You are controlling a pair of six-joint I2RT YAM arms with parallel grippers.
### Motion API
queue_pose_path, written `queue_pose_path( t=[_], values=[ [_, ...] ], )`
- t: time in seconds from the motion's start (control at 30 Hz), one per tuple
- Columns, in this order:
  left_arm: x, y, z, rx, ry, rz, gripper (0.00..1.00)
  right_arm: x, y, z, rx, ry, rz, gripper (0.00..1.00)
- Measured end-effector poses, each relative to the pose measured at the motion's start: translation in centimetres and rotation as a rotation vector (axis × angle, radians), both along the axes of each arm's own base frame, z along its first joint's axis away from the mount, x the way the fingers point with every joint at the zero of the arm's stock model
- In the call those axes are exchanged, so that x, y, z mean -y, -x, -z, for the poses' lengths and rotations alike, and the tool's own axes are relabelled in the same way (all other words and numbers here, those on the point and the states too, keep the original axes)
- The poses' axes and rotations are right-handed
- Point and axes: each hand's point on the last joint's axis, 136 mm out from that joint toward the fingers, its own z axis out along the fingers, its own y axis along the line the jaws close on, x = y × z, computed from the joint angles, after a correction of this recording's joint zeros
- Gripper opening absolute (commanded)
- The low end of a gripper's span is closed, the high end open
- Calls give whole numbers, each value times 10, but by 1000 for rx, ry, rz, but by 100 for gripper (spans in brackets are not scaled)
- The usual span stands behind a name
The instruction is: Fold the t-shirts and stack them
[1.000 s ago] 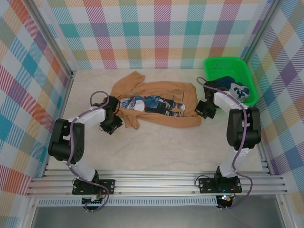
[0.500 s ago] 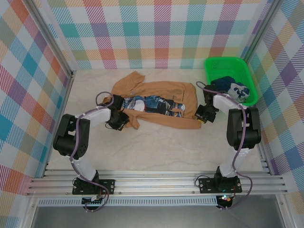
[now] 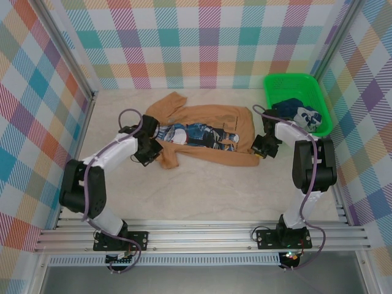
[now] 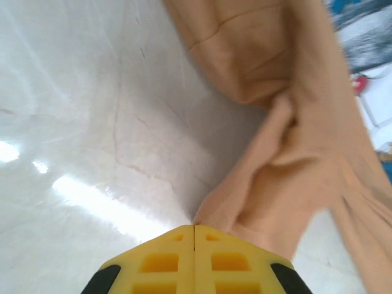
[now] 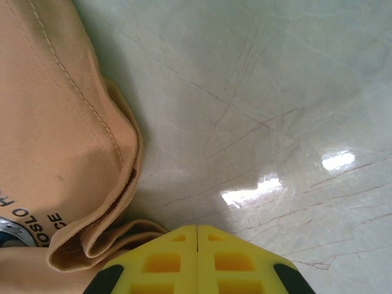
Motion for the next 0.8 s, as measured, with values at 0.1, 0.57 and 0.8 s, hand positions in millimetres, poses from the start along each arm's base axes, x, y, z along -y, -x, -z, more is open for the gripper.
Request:
queue_pose_path(
  t=[0.1,0.57,0.8],
  values=[
    [-7,16,-24,-11,-24,25,0,-1,-4,-4,15,0,-17,0],
    [8,122,-24,-286,-40,218,17,1,-10,-11,33,17,-67,0],
    [27,124,-19,-264,-5,267,63,9,-8,-11,18,67,-69,0]
  ],
)
